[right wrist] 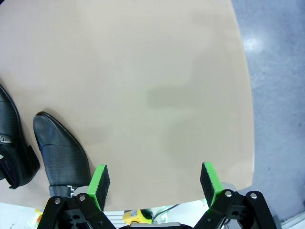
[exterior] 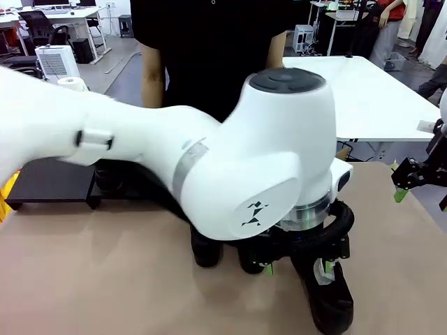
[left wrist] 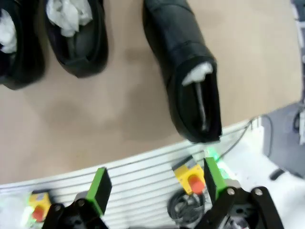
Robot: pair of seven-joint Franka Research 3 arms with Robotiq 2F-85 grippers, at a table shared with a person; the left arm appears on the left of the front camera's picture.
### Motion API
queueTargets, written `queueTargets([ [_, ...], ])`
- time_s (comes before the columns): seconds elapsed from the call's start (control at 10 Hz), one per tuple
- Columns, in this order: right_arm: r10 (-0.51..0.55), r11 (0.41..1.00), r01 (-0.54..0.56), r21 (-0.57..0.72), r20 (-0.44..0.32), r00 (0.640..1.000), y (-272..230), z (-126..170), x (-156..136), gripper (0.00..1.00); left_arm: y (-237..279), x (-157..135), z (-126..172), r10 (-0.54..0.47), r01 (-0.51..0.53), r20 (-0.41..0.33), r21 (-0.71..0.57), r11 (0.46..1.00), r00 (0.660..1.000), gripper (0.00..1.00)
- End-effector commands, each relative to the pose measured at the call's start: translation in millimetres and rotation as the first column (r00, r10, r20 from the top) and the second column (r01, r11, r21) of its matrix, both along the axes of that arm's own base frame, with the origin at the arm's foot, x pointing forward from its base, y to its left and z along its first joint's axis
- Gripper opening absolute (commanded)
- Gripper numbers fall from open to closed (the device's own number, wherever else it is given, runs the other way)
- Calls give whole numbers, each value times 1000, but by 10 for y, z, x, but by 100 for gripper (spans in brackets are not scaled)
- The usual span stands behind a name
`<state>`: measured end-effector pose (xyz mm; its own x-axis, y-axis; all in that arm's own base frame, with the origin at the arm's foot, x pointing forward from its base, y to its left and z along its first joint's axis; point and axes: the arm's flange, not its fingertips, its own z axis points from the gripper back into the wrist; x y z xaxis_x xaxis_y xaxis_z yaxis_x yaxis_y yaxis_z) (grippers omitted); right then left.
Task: Organize the shoes by placing them on the stand.
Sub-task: Place the Shoe from the middle of the table onto the Shoes Stand.
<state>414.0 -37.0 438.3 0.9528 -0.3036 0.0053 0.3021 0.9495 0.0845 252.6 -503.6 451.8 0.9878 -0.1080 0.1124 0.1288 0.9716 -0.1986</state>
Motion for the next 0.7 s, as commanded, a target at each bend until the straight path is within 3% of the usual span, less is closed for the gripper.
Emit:
queueTargets([
  [0.0, 17, 1000, -17, -6, 3, 1000, -4, -2, -31, 100, 91, -89, 110, -35, 34, -17, -29, 999, 999, 100],
  [0.3, 17, 1000, -17, -6, 3, 1000, -4, -2, -31, 100, -201, 51, -139, 16, -18, 25, 50, 999, 1000, 100],
  [0.6, 17, 1000, -17, -6, 3, 1000, -4, -2, -31, 100, -621, 23, -421, -59, 57, 21, 95, 994, 998, 100],
])
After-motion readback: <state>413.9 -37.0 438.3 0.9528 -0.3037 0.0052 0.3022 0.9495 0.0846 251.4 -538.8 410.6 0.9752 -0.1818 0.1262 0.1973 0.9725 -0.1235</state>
